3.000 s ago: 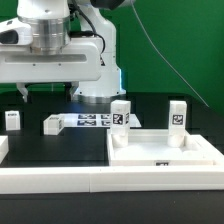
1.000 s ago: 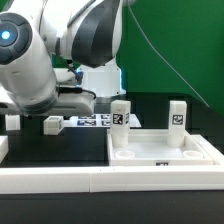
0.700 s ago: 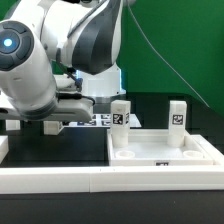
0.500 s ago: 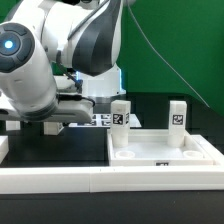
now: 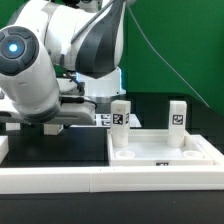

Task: Assemble square table

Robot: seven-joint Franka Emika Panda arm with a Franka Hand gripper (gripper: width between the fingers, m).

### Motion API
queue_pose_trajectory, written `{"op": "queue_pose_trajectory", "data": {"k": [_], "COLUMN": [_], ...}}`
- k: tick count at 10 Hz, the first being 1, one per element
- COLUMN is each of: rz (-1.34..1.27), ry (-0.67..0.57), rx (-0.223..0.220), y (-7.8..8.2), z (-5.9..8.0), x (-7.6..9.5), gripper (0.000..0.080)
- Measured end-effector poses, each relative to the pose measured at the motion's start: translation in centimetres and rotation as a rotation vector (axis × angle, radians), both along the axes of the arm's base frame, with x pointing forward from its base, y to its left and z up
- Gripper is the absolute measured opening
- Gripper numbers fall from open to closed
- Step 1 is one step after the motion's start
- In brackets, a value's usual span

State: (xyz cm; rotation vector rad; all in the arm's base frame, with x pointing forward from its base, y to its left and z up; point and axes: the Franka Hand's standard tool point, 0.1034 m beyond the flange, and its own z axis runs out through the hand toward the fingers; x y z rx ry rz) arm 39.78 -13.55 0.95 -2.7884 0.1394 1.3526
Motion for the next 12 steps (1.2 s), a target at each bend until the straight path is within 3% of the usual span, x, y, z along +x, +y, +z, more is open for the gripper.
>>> {"op": "queue_pose_trajectory", "data": {"k": [2,7,8,11,12], "rz": [0.002,0.006,0.015,0.025,0.028], "ry": [0.0,-0.004,-0.013,-0.007,-0.008], "rx": [0.002,0.002,0.011,0.036,0.035], "y": [0.1,0.2,0.3,0.8,0.9], "z": [0.0,0.1,1.0,5.6,6.4], "x": [0.0,0.3,1.0,4.4,5.5], "gripper": [0.0288,0.0289,0.0289,0.029,0.029]}}
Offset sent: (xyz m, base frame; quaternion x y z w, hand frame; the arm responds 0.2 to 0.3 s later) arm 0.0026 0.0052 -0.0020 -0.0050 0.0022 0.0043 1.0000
